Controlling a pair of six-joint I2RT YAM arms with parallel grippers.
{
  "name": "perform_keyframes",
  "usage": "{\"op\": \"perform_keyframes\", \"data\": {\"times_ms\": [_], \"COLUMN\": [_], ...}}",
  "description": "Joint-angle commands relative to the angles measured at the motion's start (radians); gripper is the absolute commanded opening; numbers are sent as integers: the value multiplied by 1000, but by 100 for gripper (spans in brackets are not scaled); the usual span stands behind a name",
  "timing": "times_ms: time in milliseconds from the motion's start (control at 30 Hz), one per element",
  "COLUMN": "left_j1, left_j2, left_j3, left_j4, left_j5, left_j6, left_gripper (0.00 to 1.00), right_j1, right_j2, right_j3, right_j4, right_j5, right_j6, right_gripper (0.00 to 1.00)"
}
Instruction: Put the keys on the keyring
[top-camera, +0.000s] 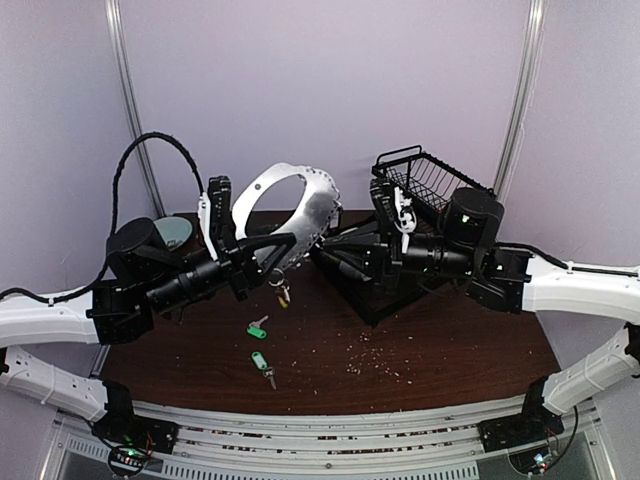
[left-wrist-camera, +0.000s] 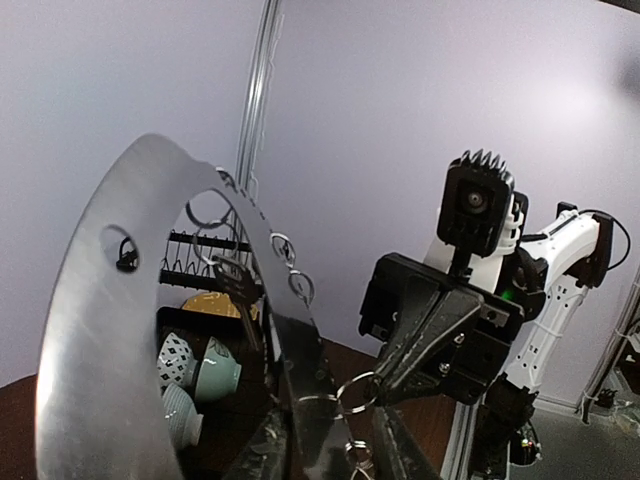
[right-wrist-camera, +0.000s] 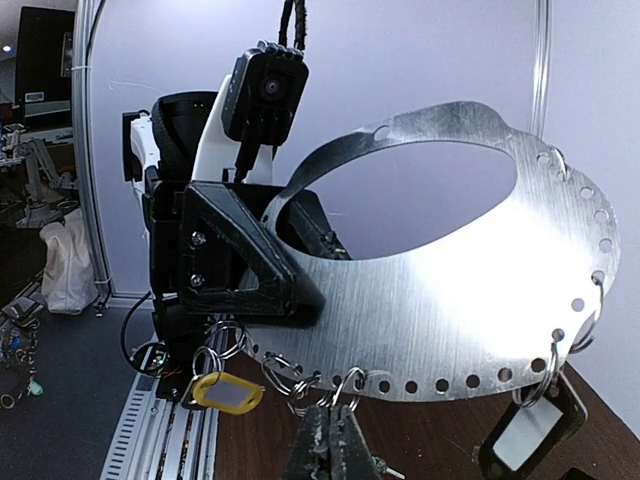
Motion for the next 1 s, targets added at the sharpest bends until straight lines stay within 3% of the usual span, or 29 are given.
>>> {"op": "perform_keyframes", "data": {"times_ms": [0,233,333,567,800,967], "left_j1": [6,6,6,6,6,6], "left_j2": [-8,-13,-11,5,1,-19], "left_j3": [-6,-16,-18,-23,-27,-51], "left_j4": [54,62,70,100,103,88], "left_j5": [-10,-6,0,30,-48,-150], "left_j6": [6,4,5,3,-7,7], "left_gripper": [32,31,41,42,68,77], "right_j1": [-7,-12,-16,-19,-22,-30], "right_j2": [-45,-74,-85,-74,-62,-56], "right_j3": [10,19,19,31,42,32], "right_j4": [-11,-50,-60,-42,-24,-1], "right_j5": [19,22,20,-28,-50,-40], "right_j6": [-22,-43,-50,-34,-23,-11], "right_gripper": [0,0,0,0,0,0]}}
